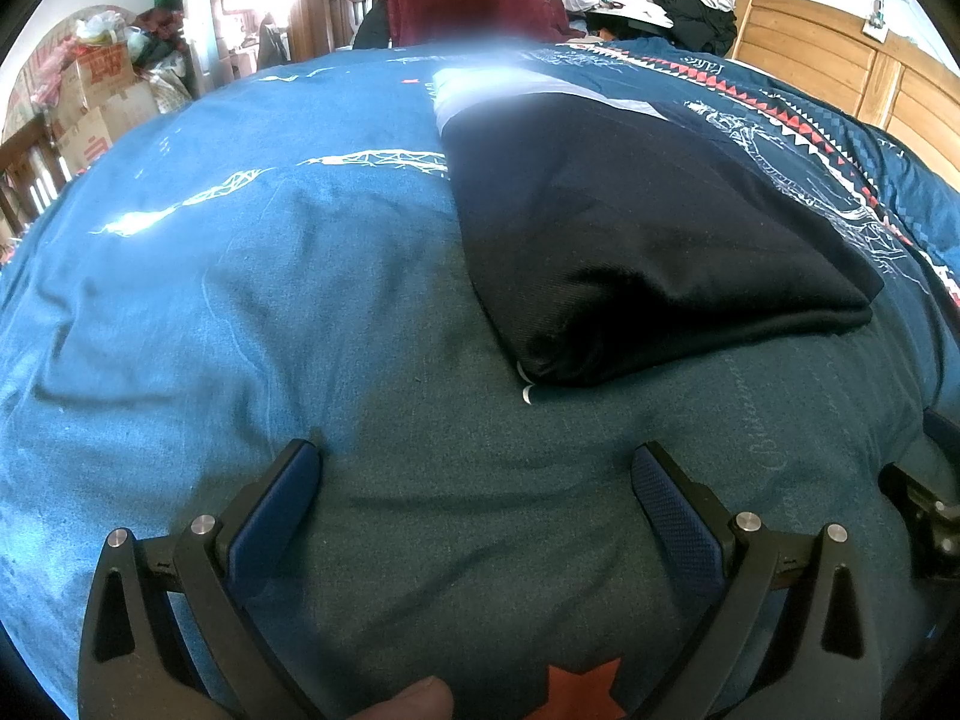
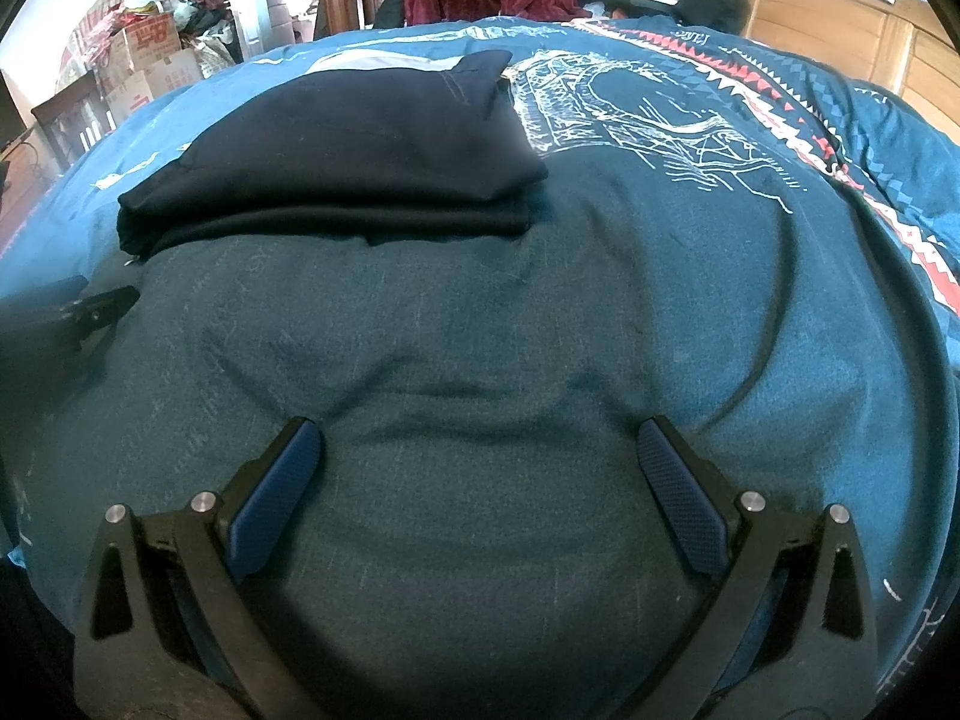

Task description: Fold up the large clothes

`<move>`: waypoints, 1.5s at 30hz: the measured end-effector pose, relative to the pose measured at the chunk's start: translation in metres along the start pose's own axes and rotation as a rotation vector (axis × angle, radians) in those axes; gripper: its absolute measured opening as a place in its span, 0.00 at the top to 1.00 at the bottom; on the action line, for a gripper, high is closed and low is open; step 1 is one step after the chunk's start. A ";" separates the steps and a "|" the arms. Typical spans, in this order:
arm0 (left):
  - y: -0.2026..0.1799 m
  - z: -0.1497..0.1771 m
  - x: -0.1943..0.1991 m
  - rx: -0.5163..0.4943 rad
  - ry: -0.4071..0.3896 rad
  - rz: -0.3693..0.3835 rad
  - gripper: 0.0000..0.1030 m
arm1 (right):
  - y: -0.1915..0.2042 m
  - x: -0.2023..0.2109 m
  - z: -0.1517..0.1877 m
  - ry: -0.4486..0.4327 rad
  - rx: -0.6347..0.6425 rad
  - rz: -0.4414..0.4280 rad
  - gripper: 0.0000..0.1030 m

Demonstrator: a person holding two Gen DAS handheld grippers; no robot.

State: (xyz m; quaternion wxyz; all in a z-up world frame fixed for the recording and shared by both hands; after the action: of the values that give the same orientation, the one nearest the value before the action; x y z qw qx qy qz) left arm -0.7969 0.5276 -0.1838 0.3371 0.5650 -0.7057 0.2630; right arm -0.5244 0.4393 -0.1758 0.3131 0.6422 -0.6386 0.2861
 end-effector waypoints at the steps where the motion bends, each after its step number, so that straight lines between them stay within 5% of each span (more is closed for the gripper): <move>1: 0.000 0.000 0.000 0.000 0.000 -0.001 0.00 | 0.000 0.000 0.000 -0.002 0.001 0.000 0.00; 26: -0.004 0.004 0.001 0.004 0.002 0.000 0.00 | 0.002 -0.001 -0.001 -0.017 -0.006 0.017 0.00; 45: -0.005 0.003 0.001 0.006 0.001 0.003 0.00 | -0.004 0.010 0.012 0.055 -0.103 0.029 0.00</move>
State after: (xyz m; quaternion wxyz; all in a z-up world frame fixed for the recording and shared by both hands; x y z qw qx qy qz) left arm -0.7927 0.5232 -0.1850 0.3354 0.5648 -0.7055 0.2659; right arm -0.5210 0.4231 -0.1761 0.3590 0.6079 -0.6528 0.2746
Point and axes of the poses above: each gripper's, at about its wrist camera, not at the fingertips, and x roughly against the way its jaws point, y to its left, z to its underside, the point moved 8 cm from there along -x, roughly the way its jaws point
